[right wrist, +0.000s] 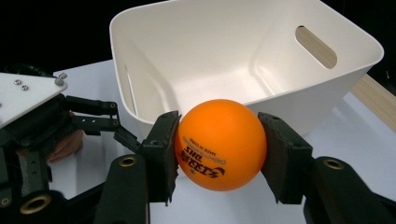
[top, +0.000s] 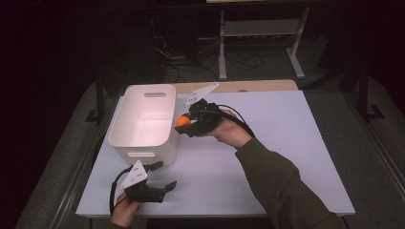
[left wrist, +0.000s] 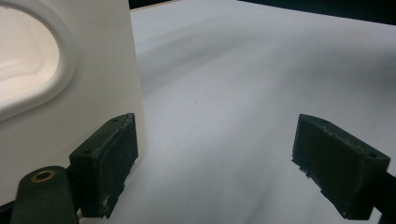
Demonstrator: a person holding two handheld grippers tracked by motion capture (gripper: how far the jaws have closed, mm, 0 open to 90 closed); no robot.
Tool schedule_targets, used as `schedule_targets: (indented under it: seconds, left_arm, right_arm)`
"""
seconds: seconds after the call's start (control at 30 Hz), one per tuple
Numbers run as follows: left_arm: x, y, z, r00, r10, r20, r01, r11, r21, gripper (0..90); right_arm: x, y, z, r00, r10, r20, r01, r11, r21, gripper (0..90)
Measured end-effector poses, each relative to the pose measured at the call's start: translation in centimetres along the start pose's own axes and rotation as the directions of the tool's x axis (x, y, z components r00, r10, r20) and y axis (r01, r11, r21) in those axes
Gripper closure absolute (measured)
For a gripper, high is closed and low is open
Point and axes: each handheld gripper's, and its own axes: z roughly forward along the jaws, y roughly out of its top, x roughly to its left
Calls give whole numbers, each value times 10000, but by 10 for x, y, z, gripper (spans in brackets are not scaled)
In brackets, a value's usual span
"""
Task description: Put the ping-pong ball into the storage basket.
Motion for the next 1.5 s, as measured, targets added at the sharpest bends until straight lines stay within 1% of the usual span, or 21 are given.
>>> schedule_targets:
  seconds: [0.17, 0.67, 0.8, 0.93, 1.17, 1.27, 1.5]
  left_arm:
    - [0, 0, 0, 10000, -4, 5, 4, 10000, 9, 141]
    - [0, 0, 0, 10000, -37, 16, 37, 10000, -16, 141]
    - [0, 0, 0, 10000, -12, 13, 12, 10000, -6, 141]
    - [0, 0, 0, 10000, 30, 2, -30, 10000, 0, 141]
    - [0, 0, 0, 10000, -9, 14, 9, 10000, -9, 142]
    - [0, 0, 0, 10000, 37, 6, -37, 10000, 2, 141]
    - [0, 0, 0, 10000, -8, 10, 8, 10000, -23, 141]
  right_arm:
    - [-1, 6, 2, 10000, 28, -19, -28, 10000, -38, 496]
    - [1, 23, 12, 9998, -172, -143, 171, 9998, -49, 496]
    - [1, 26, 15, 9998, -119, -177, 118, 9999, -19, 496]
    - [1, 30, 20, 9996, -140, -234, 140, 9999, -19, 496]
    - [1, 35, 29, 9995, -147, -271, 147, 9999, -1, 496]
    - [1, 38, 34, 9994, -149, -304, 150, 9999, 37, 496]
    - [4, 43, 48, 9990, -229, -387, 236, 9996, 181, 496]
